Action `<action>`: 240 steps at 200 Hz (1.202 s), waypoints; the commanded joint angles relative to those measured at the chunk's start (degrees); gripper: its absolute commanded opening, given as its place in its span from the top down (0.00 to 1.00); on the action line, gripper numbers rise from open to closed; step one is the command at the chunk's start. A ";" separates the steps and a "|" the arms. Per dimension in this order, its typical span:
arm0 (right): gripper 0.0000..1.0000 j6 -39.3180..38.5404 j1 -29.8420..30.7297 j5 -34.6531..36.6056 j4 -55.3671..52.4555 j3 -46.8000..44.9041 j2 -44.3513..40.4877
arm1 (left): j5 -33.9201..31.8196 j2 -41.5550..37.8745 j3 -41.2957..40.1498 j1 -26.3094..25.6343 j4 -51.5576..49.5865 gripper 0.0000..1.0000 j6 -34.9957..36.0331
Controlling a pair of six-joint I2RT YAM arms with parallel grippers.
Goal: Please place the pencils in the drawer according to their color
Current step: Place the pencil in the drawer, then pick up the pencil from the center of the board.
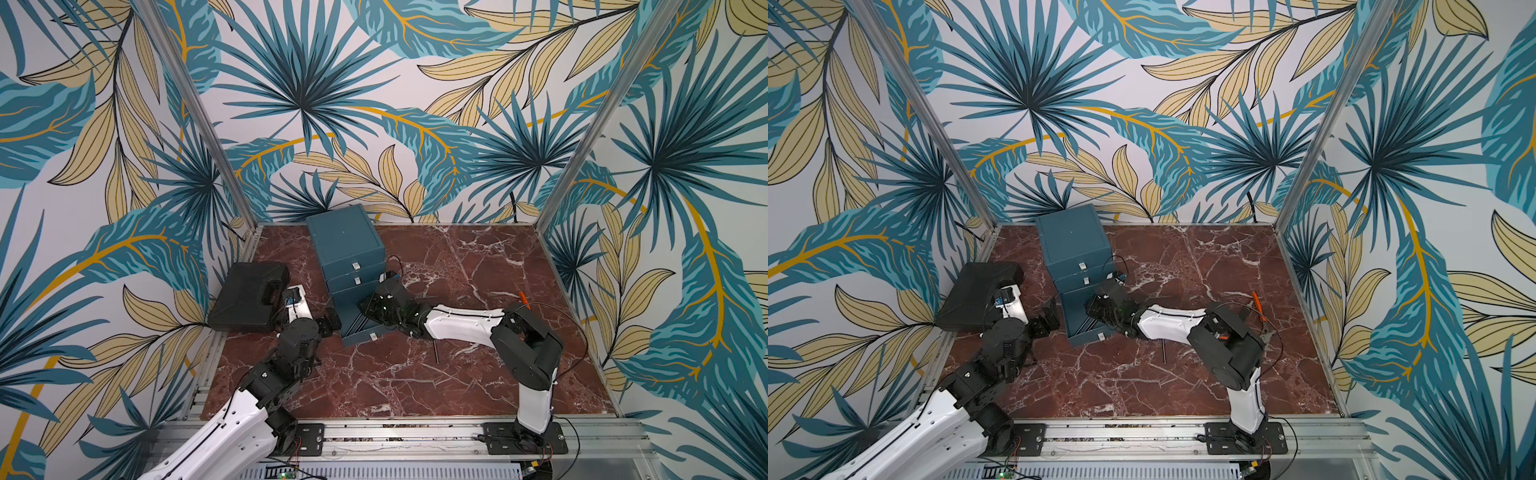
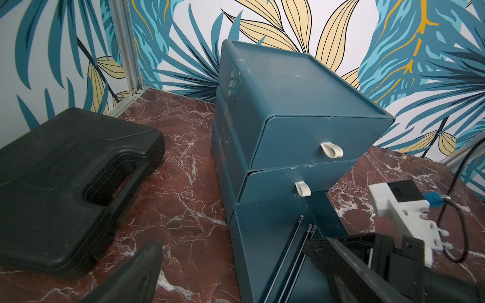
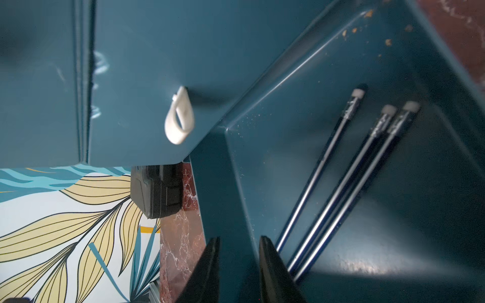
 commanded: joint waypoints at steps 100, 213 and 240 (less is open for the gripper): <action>0.71 -14.56 0.19 9.14 -25.58 -2.42 -14.41 | -0.26 -0.67 0.59 0.37 -2.39 0.00 0.41; 0.65 -21.81 -2.81 15.42 -51.80 -1.53 -17.03 | -0.61 -0.59 0.37 0.36 -2.65 0.00 0.16; 0.65 -22.70 -5.94 14.50 -54.64 -0.94 -14.09 | -0.37 -0.33 0.39 0.36 -2.70 0.00 -0.11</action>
